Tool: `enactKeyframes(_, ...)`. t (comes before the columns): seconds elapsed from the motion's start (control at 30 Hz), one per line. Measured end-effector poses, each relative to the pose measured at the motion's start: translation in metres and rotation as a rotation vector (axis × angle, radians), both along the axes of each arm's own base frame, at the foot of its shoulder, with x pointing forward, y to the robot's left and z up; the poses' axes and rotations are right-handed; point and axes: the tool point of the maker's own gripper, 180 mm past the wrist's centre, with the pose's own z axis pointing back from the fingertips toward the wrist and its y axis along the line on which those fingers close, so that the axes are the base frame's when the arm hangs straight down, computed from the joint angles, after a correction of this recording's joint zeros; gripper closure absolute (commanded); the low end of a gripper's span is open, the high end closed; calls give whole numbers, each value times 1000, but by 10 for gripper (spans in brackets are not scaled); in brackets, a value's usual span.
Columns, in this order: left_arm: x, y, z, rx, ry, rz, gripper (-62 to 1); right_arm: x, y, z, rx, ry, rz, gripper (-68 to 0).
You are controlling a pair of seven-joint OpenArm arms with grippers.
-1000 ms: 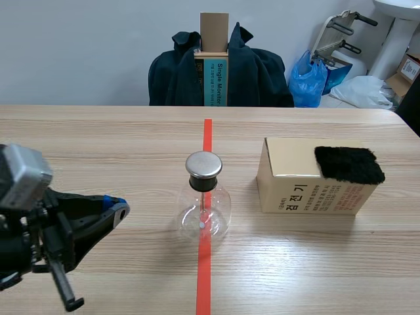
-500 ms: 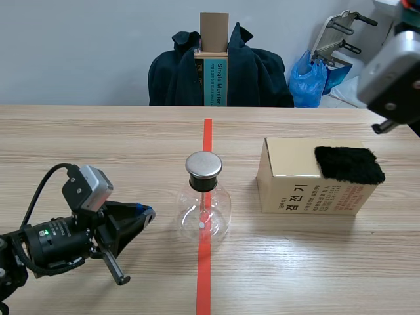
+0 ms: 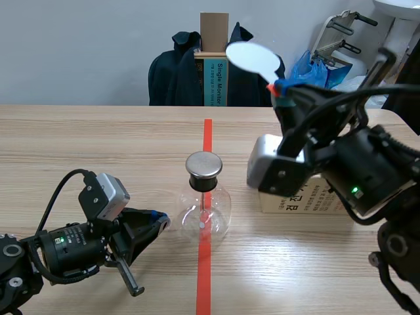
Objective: Do the electroscope experiment.
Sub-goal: 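Bring the plate to the electroscope and point at the metal foil, then move the plate toward and away from the electroscope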
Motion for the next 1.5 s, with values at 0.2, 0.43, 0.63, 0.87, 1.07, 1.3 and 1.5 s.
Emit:
enactKeyframes(0.2,0,0,0,2,-1,3,-31,-3,-4,-46,-74,99,-4,-7)
enactKeyframes(0.43,-1,0,-1,11,-4,-5,-31,-6,-9,-69,-102,155,-9,-7)
enactKeyframes(0.63,-1,0,-1,13,-4,-7,-31,-16,-3,-72,-104,158,36,-7)
enactKeyframes(0.87,-1,0,-1,13,-4,-7,-31,-33,9,-73,-114,132,116,-7)
enactKeyframes(1.07,-1,0,-1,13,-4,-7,-31,-42,19,-71,-122,109,190,-7)
enactKeyframes(1.3,-1,0,-1,13,-4,-7,-31,-53,30,-71,-136,95,276,-7)
enactKeyframes(1.5,-1,0,-1,13,-4,-7,-31,-58,34,-71,-137,92,313,-7)
